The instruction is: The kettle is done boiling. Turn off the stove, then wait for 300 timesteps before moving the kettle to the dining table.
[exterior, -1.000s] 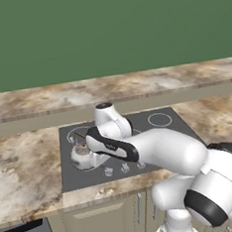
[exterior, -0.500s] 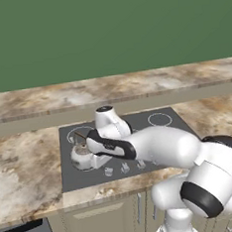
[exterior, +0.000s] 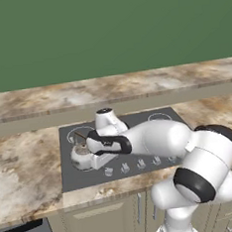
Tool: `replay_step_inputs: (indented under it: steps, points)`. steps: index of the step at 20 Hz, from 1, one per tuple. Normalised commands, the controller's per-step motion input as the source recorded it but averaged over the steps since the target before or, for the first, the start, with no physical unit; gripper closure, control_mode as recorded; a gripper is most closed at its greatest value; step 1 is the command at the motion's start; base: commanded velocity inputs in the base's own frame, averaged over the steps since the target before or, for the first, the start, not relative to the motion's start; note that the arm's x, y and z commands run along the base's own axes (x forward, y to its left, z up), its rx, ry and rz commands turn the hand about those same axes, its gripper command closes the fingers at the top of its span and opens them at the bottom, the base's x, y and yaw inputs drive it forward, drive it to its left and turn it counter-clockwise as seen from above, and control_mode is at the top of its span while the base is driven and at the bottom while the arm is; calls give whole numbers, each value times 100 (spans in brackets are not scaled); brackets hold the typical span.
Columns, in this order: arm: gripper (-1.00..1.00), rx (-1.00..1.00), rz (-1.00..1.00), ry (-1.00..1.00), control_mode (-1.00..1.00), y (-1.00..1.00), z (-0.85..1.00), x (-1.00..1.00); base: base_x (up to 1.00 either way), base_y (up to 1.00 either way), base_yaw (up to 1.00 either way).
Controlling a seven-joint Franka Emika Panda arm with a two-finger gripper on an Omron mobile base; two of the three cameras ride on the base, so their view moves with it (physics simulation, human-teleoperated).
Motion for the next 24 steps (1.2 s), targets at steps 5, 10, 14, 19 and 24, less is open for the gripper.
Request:
replay_step_inputs:
  steps: [5,10,14,19,24]
  points:
    - [-100,0,0,5,-100,0,-18,4,0,0,0]
    - [-100,-1,0,6,-100,2,-18,5,0,0,0]
    - [-100,-1,0,6,-100,1,-18,3,0,0,0]
    - [-100,-2,0,6,-100,4,-16,7,0,0,0]
    - [-100,-1,0,5,-100,5,-7,10,0,0,0]
